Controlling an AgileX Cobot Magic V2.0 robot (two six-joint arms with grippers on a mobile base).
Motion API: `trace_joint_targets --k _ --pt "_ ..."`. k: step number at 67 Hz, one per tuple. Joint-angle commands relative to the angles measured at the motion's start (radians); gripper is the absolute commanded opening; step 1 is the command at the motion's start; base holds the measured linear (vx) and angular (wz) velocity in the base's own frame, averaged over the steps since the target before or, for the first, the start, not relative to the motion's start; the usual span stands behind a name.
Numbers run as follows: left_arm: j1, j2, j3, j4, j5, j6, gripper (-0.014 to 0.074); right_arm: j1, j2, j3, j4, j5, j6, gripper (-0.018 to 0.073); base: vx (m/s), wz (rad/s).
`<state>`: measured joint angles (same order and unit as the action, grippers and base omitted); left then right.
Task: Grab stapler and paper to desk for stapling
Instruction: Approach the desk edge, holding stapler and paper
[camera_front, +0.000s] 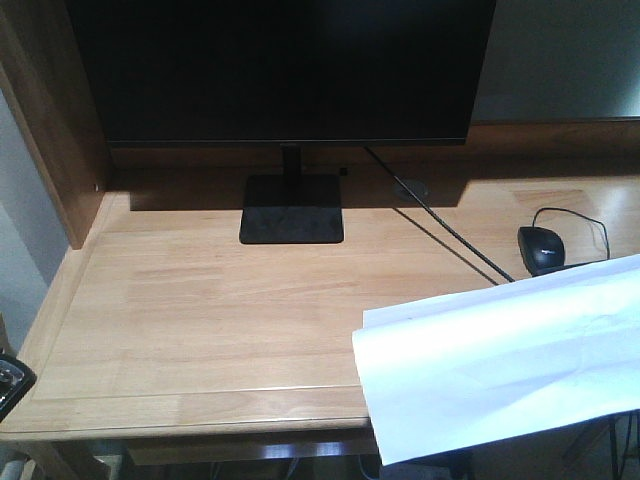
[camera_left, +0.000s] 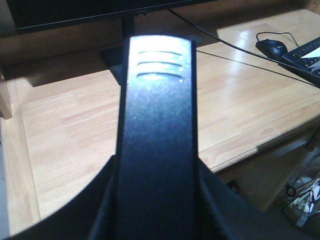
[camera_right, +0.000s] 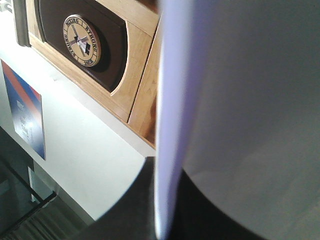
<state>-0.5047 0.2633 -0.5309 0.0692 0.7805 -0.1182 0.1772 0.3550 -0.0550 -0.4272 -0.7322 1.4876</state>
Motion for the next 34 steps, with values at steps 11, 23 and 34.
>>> trace_joint_targets --k 11,23,34 --pt "-0.005 0.008 -0.029 0.003 -0.107 -0.001 -0.0007 0.002 0.007 -0.029 0.009 -0.058 -0.006 -0.0006 0.00 0.00" --pt "-0.005 0.008 -0.029 -0.016 -0.109 -0.022 -0.0007 0.002 0.007 -0.029 0.009 -0.058 -0.006 -0.0006 0.00 0.00" --pt "-0.005 0.016 -0.040 -0.019 -0.149 -0.037 -0.0007 0.002 0.007 -0.029 0.009 -0.058 -0.006 -0.0006 0.00 0.00"
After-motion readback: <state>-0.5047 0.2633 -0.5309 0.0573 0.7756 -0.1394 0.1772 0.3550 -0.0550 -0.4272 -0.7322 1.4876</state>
